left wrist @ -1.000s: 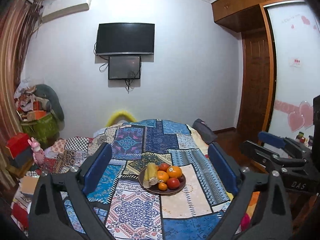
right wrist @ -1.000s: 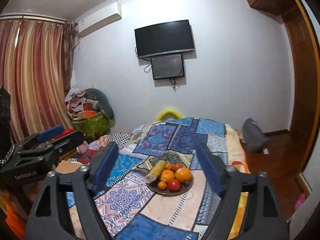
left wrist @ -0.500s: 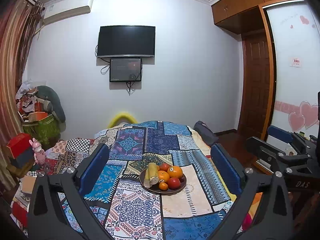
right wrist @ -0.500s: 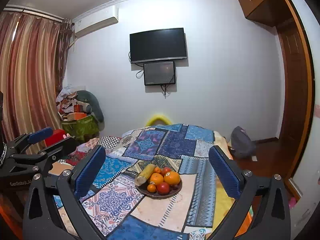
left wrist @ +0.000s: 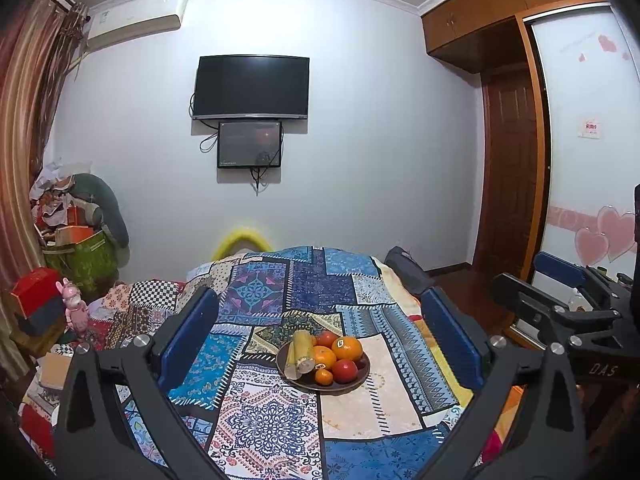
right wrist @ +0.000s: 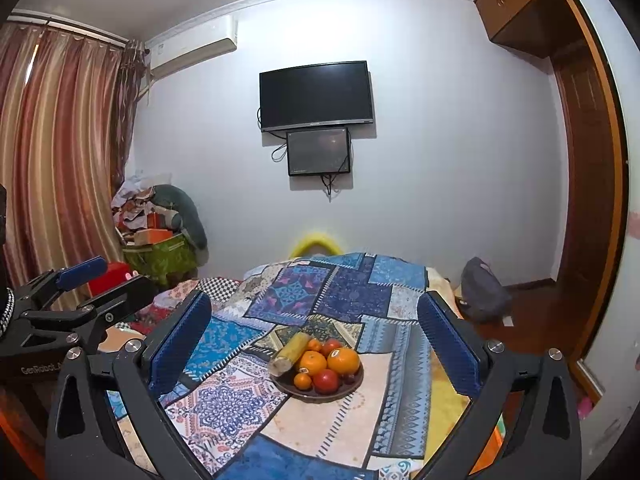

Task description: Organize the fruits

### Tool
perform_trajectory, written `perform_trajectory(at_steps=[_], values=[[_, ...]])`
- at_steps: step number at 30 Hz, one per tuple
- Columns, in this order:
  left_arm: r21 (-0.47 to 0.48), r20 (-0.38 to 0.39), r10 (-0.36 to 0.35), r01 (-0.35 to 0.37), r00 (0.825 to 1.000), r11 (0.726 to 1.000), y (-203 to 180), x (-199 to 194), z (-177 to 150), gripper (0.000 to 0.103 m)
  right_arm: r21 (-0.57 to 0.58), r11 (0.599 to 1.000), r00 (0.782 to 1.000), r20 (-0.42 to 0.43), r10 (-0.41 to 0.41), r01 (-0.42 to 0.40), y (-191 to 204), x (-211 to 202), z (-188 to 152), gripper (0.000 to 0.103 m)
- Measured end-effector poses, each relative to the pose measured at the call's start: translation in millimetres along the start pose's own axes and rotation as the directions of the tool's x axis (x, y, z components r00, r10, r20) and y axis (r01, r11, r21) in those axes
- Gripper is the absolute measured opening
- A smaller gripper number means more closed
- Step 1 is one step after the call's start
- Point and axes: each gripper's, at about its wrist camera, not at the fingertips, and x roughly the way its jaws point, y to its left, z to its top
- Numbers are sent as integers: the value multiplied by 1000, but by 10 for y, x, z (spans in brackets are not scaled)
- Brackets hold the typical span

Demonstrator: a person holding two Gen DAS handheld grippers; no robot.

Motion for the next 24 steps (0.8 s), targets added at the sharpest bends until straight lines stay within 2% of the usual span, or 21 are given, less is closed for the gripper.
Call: perform_trajectory(at_steps=[24], values=[[-8, -3, -10, 10, 1000, 1000, 11, 29, -1, 103, 14, 1000, 1000, 7, -9, 9, -15, -37, 27, 103]])
